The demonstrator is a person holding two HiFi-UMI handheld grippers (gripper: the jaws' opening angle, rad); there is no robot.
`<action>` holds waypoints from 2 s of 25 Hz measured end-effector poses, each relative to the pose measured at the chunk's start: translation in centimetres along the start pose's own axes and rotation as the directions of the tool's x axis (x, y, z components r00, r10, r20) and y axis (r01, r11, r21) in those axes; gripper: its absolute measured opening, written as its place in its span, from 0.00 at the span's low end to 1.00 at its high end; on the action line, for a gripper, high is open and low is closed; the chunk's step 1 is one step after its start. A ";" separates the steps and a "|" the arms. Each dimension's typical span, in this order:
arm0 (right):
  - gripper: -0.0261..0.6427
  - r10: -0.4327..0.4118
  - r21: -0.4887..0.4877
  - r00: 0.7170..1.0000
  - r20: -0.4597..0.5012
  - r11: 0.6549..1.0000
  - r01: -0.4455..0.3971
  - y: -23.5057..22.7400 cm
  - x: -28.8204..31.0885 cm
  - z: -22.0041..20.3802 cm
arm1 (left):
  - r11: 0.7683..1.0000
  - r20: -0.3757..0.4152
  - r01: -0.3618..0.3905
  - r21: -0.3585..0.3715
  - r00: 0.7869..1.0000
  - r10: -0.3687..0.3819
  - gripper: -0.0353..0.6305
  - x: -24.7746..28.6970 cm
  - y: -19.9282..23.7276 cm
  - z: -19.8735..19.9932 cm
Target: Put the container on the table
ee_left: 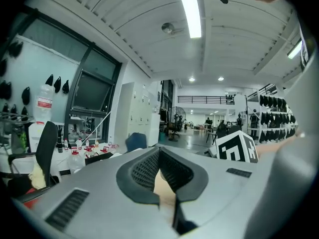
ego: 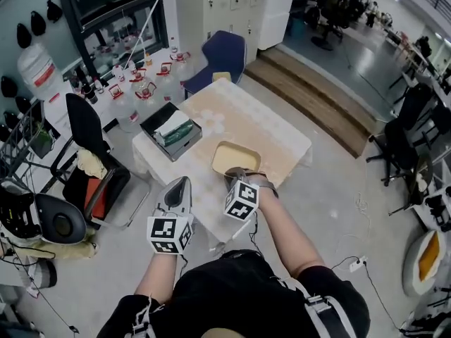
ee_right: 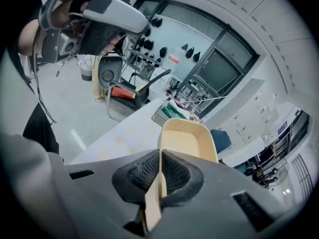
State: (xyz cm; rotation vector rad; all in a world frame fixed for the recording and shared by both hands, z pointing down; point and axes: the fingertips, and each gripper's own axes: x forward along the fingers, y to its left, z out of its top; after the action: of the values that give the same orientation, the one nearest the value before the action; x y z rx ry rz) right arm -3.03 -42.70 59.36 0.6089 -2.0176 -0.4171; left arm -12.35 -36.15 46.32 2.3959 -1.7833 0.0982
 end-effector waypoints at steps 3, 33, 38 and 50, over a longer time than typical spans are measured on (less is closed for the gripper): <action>0.08 0.017 0.007 1.000 -0.020 1.000 -0.017 -3.1 3.3 -1.4 | 1.000 -0.008 -0.009 -0.008 1.000 0.009 0.07 3.9 0.6 0.5; 0.09 0.138 0.169 0.959 -0.248 0.981 -0.098 -1.8 21.6 -9.7 | 0.999 -0.084 -0.038 -0.007 0.996 0.038 0.07 8.5 9.3 -0.5; 0.20 0.159 0.237 0.965 -0.208 0.966 -0.107 -1.9 20.5 -9.0 | 1.000 -0.074 -0.030 -0.007 0.997 0.030 0.07 8.3 9.5 -0.3; 0.06 -0.387 0.491 0.898 0.209 0.836 0.246 -12.5 4.5 2.0 | 0.999 -0.017 0.034 0.005 0.999 -0.034 0.07 9.4 8.2 1.9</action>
State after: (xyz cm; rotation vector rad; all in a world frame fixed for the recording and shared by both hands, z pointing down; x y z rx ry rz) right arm -3.56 -55.45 55.10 1.2559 -2.3310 -0.2376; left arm -17.50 -47.63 46.52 2.4203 -1.7371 0.1188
